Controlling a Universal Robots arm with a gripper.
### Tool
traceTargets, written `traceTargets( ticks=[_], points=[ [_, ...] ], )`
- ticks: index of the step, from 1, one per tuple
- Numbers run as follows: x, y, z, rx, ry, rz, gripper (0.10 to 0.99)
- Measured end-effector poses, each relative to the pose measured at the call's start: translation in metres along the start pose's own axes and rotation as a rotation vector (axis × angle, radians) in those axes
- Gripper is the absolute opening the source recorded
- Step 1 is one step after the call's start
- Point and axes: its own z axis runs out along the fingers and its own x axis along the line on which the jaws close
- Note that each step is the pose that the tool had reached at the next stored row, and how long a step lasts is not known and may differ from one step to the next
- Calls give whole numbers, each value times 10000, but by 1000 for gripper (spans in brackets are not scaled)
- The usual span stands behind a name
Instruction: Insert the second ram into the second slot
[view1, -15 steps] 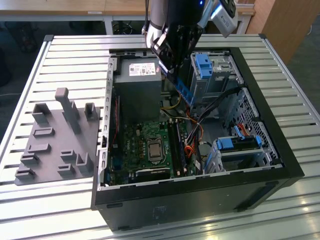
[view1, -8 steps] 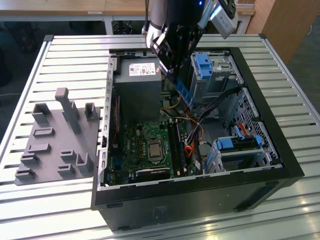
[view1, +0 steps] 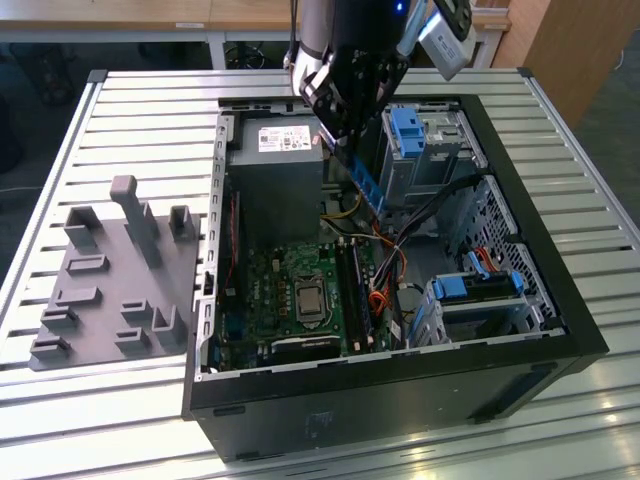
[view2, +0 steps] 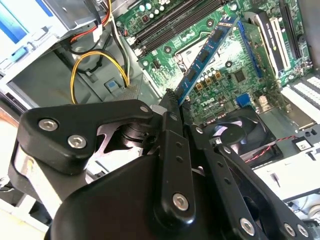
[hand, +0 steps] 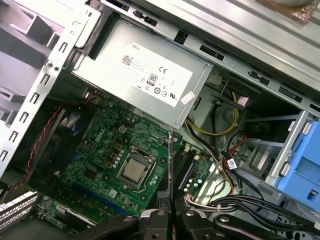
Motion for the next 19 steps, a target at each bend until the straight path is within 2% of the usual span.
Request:
traceTargets(
  ticks=[19],
  points=[
    [0,0,2,-8,-35,939,137]
  ],
)
